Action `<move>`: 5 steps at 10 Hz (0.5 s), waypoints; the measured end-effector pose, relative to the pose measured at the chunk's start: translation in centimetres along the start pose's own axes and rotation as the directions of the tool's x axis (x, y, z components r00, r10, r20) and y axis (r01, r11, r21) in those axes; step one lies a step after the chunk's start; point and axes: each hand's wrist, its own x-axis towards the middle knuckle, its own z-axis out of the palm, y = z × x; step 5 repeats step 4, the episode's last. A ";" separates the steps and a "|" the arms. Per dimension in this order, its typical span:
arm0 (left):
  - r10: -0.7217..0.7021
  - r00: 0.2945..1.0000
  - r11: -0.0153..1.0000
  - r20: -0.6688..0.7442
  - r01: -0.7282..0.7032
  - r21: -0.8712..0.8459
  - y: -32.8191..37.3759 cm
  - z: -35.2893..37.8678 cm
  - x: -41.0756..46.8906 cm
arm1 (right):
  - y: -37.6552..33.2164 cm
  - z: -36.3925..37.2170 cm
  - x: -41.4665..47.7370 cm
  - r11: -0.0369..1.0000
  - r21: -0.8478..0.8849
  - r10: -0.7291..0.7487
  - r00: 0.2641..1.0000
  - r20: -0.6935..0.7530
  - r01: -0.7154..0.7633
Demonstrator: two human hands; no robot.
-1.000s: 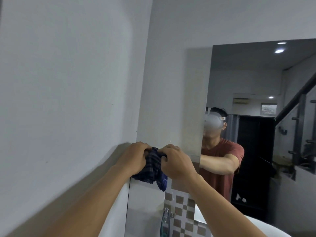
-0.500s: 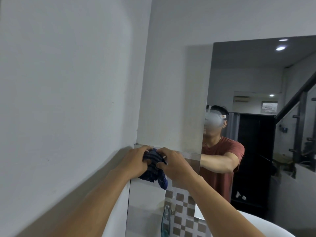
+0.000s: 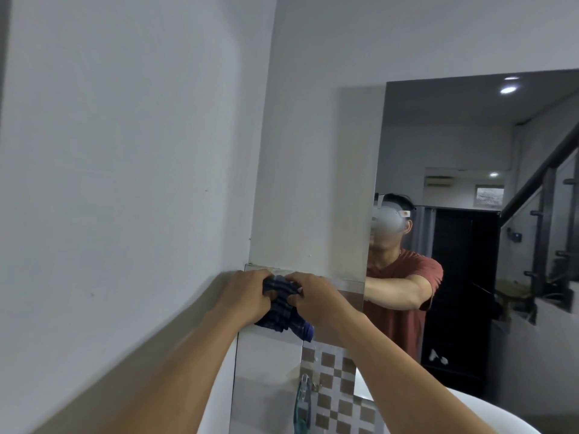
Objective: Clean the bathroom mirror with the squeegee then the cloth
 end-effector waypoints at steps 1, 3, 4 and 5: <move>0.033 0.994 0.999 -0.102 -0.037 -0.039 -0.2 0.6 -1.0 | -0.1 0.7 -1.3 0.999 0.022 -0.037 0.996 -0.084 0.039; 0.016 0.989 0.993 -0.144 -0.033 -0.112 -0.2 1.1 -1.9 | -0.5 0.3 -3.5 0.999 0.039 -0.032 0.992 -0.125 0.037; -0.022 0.954 0.985 -0.298 -0.029 -0.168 0.4 0.9 -3.4 | -0.8 -1.0 -5.1 0.997 0.075 -0.011 0.984 -0.176 0.024; -0.022 0.954 0.985 -0.298 -0.029 -0.168 0.4 0.9 -3.4 | -0.8 -1.0 -5.1 0.997 0.075 -0.011 0.984 -0.176 0.024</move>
